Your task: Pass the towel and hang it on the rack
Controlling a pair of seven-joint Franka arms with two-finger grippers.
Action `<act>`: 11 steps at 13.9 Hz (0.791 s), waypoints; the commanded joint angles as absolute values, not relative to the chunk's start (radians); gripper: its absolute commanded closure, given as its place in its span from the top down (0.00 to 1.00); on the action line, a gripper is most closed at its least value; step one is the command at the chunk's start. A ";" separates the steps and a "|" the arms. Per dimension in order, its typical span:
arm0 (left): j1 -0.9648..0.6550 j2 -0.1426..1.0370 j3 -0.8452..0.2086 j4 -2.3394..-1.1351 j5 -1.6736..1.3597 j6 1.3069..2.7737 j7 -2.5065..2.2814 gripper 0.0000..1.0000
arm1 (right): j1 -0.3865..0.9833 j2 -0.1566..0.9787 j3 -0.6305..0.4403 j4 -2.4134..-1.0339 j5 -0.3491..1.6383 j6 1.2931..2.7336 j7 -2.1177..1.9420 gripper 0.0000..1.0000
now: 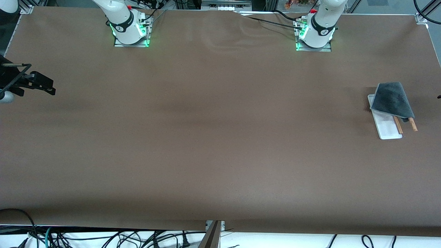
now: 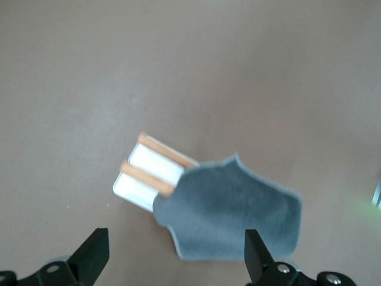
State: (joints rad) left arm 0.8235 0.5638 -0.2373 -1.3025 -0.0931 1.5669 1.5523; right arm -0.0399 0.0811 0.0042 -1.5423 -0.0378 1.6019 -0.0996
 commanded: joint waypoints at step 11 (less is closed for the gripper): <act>0.278 0.209 -0.149 -1.512 -0.023 1.541 0.767 1.00 | -0.037 0.103 0.015 -1.488 -0.037 1.608 -0.123 1.00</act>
State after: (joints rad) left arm 0.3227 0.3275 -0.2106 -1.3720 -0.0466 1.4800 0.7950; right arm -0.0357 0.0881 0.0125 -1.5178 -0.0376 1.6096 -0.1052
